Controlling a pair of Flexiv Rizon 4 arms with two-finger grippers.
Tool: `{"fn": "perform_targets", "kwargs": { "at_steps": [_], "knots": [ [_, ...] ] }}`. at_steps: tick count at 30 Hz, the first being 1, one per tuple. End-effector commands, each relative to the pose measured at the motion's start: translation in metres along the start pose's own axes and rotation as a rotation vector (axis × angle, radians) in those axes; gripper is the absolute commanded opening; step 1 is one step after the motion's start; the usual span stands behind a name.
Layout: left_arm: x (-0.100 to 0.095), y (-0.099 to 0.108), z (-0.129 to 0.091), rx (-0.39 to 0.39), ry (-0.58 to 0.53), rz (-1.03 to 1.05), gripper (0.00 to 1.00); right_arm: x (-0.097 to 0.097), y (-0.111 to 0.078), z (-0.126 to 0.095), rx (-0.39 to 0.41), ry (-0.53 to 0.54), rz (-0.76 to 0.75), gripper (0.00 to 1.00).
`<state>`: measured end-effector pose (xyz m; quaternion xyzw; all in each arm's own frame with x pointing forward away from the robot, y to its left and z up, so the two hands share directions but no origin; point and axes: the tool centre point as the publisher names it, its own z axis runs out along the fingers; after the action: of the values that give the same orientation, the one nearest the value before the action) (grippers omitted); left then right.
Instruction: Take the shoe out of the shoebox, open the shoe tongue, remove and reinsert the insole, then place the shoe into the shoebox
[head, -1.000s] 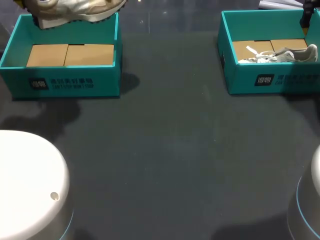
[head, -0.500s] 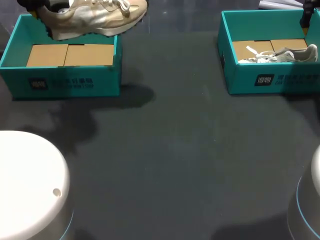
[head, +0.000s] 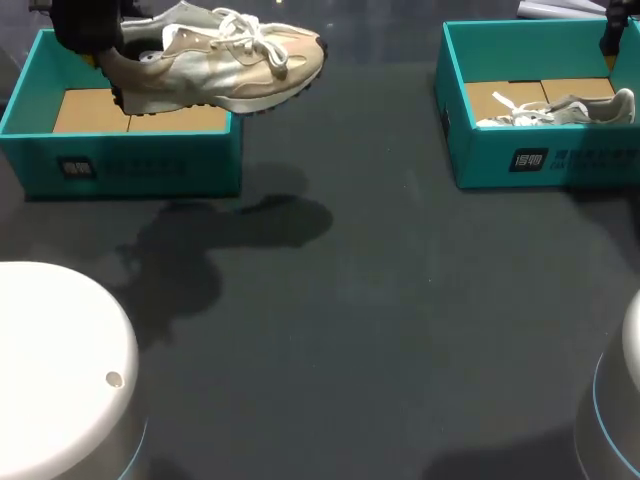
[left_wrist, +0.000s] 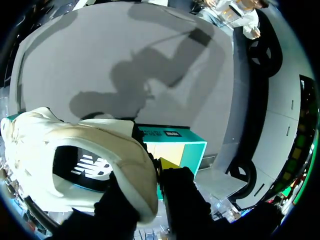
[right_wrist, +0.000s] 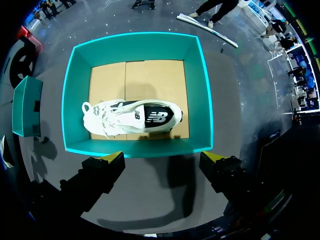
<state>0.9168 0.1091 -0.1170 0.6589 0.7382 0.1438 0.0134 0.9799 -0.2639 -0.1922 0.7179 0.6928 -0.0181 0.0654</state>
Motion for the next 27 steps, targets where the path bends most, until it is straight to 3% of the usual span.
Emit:
{"fn": "perform_targets", "kwargs": {
  "at_steps": [1, 8, 13, 19, 27],
  "knots": [
    [0.002, 0.0, -0.001, -0.001, -0.003, 0.001, 0.0, 0.0, 0.0, 0.0, 0.0, 0.0, 0.001, 1.0],
    [0.002, 0.0, -0.001, -0.001, -0.003, 0.001, 0.0, 0.0, 0.0, 0.0, 0.0, 0.0, 0.001, 1.0],
    [-0.025, -0.036, -0.001, -0.065, 0.037, 0.015, 0.0, 0.0, 0.0, 0.0, 0.0, 0.0, 0.001, 1.0],
    [-0.052, -0.069, 0.006, -0.081, 0.075, 0.025, 0.0, 0.0, 0.0, 0.0, 0.0, 0.0, 0.001, 1.0],
    [-0.078, -0.106, 0.023, -0.004, 0.061, 0.038, 0.0, 0.0, 0.0, 0.0, 0.0, 0.0, 0.001, 1.0]
  ]
}}
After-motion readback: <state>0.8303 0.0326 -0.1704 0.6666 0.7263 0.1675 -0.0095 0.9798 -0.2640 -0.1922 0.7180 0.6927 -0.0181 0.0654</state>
